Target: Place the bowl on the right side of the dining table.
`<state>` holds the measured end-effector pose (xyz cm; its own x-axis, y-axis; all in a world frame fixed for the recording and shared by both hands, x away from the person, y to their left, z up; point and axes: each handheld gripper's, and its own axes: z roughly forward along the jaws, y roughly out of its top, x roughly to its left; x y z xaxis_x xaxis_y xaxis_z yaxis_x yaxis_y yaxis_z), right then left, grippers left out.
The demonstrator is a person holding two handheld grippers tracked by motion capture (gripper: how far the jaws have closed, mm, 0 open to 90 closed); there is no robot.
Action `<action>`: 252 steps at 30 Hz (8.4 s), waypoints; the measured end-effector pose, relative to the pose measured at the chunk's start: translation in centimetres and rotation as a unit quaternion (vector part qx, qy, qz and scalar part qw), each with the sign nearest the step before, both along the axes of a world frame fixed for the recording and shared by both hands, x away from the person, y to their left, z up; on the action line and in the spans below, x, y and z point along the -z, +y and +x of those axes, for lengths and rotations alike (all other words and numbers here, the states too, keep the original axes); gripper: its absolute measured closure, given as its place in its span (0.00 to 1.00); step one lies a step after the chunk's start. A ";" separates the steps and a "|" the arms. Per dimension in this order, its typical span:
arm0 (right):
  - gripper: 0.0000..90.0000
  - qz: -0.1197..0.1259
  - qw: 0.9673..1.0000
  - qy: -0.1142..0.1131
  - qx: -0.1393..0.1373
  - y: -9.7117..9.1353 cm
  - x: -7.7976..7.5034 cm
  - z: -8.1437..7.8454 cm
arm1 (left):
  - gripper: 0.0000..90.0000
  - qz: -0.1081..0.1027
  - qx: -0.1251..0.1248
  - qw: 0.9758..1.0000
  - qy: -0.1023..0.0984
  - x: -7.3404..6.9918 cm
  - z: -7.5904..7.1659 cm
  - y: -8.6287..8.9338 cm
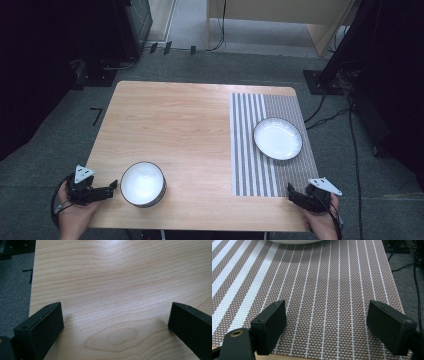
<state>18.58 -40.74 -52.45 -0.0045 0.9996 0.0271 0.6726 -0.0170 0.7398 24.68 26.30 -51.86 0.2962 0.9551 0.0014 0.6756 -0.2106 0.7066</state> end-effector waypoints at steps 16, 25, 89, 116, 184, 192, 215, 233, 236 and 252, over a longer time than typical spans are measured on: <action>0.28 0.017 0.999 -0.051 0.003 1.2 -3.2 -0.3 | 0.00 0.000 0.004 1.000 0.000 0.0 0.0 0.0; 0.28 0.022 0.998 -0.060 -0.015 3.4 -5.2 -0.4 | 0.00 -0.001 0.004 1.000 0.000 0.0 0.0 0.0; 0.29 0.057 0.977 -0.104 -0.175 18.3 -12.0 2.5 | 0.00 -0.001 0.013 1.000 0.001 0.0 -0.1 0.0; 0.29 0.073 0.964 -0.103 -0.232 24.6 -12.3 3.3 | 0.00 0.000 0.016 1.000 0.001 0.0 -0.1 -0.1; 0.55 0.097 0.942 -0.054 -0.316 36.1 -9.2 4.6 | 0.00 0.000 0.018 1.000 0.001 0.0 -0.1 -0.1; 0.65 0.092 0.941 -0.031 -0.324 37.3 -8.5 5.1 | 0.00 0.000 0.018 1.000 0.000 0.0 -0.2 -0.1; 0.90 0.067 0.949 -0.022 -0.307 38.0 -8.1 5.2 | 0.00 -0.001 0.018 1.000 0.000 0.0 -0.2 -0.1; 0.93 0.100 0.949 -0.030 -0.297 37.3 -9.2 5.1 | 0.00 0.000 0.018 1.000 0.000 0.0 -0.2 -0.1; 0.94 0.079 0.950 -0.035 -0.300 37.7 -9.1 4.8 | 0.00 0.000 0.017 1.000 0.000 0.0 -0.2 -0.1; 0.94 0.090 0.949 -0.050 -0.299 37.7 -9.6 4.3 | 0.00 -0.001 0.017 1.000 0.000 0.0 -0.2 -0.1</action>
